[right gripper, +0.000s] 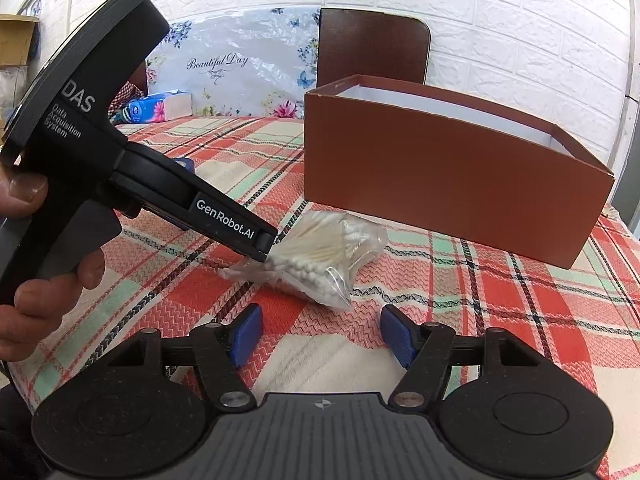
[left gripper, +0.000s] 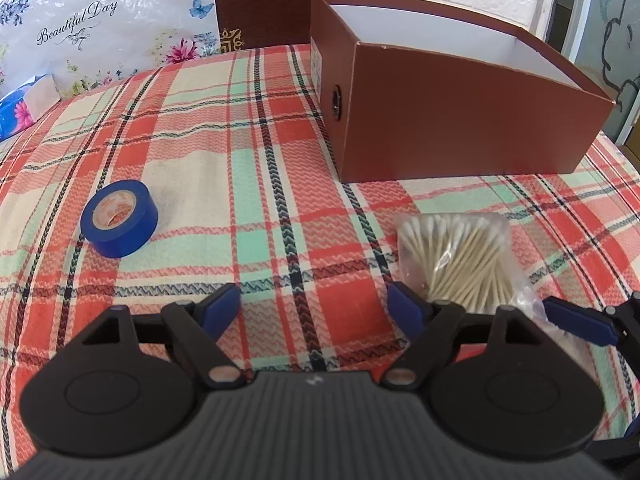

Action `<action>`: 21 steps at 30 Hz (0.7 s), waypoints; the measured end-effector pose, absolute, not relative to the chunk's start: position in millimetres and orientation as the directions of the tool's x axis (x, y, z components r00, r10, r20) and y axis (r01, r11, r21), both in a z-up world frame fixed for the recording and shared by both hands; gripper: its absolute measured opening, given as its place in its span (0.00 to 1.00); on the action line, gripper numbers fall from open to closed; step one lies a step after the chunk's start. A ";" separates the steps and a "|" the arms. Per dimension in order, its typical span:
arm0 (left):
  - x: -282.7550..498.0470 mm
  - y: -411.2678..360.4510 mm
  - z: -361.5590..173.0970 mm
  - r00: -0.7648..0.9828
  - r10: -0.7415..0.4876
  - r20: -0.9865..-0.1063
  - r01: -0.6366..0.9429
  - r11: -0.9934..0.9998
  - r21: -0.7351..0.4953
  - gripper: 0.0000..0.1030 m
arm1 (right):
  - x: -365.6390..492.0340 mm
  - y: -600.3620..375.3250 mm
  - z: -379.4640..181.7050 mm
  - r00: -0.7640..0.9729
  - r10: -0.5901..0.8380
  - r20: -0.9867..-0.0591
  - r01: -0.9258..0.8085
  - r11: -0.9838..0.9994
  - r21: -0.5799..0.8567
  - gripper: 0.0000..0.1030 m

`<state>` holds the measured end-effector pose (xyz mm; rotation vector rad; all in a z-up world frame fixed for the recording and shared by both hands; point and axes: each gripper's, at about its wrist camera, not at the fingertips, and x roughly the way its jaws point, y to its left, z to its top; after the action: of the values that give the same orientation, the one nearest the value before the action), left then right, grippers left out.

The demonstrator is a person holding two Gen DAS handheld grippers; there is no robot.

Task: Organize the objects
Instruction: 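Carry the swab bag toward the brown box with the left gripper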

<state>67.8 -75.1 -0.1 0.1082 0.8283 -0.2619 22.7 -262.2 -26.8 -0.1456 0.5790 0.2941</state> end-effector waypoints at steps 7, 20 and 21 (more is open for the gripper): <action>67.6 -72.9 -0.5 0.644 -0.199 -0.738 0.280 0.960 -0.015 0.81 | 22.5 -260.3 -24.6 0.785 0.231 -0.575 -0.308 0.951 -0.039 0.66; 82.0 -40.9 19.7 0.479 -0.429 -0.766 0.243 0.903 -0.354 0.81 | 25.3 -259.9 -21.3 0.767 0.244 -0.594 -0.315 0.949 -0.016 0.72; 82.9 -40.5 22.7 0.478 -0.443 -0.758 0.237 0.897 -0.374 0.81 | 26.4 -259.2 -21.5 0.766 0.245 -0.595 -0.316 0.949 -0.016 0.72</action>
<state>82.9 -40.5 22.7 -0.2301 0.9895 -0.4193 26.4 -259.2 -21.5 -0.1175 0.6289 0.3051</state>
